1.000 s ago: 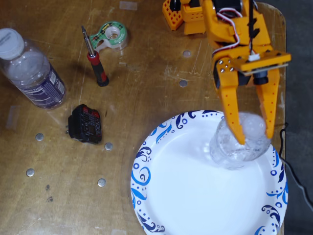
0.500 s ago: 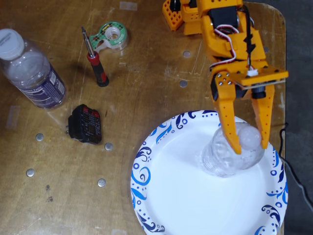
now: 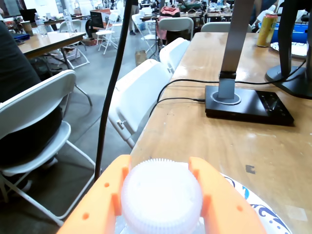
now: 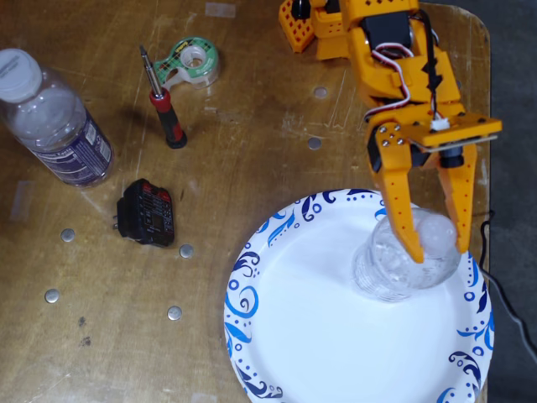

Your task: Move the bottles to the plate

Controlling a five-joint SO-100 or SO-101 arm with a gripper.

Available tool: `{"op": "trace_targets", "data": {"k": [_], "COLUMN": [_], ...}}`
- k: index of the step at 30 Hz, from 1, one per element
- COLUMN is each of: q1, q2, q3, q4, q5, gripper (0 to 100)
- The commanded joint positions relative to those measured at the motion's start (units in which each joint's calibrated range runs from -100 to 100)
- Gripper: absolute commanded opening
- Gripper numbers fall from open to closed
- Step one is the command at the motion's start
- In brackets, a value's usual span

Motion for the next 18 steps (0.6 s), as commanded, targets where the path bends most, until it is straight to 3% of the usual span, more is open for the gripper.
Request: {"op": "trace_targets", "data": {"k": [1,18], "q1": [-0.46,0.08], "q2": [-0.11,-0.11], "q3": [0.53,6.75], "q4": [-2.12,-12.57], "q5": [-0.15,0.27], "gripper": [10,10]}}
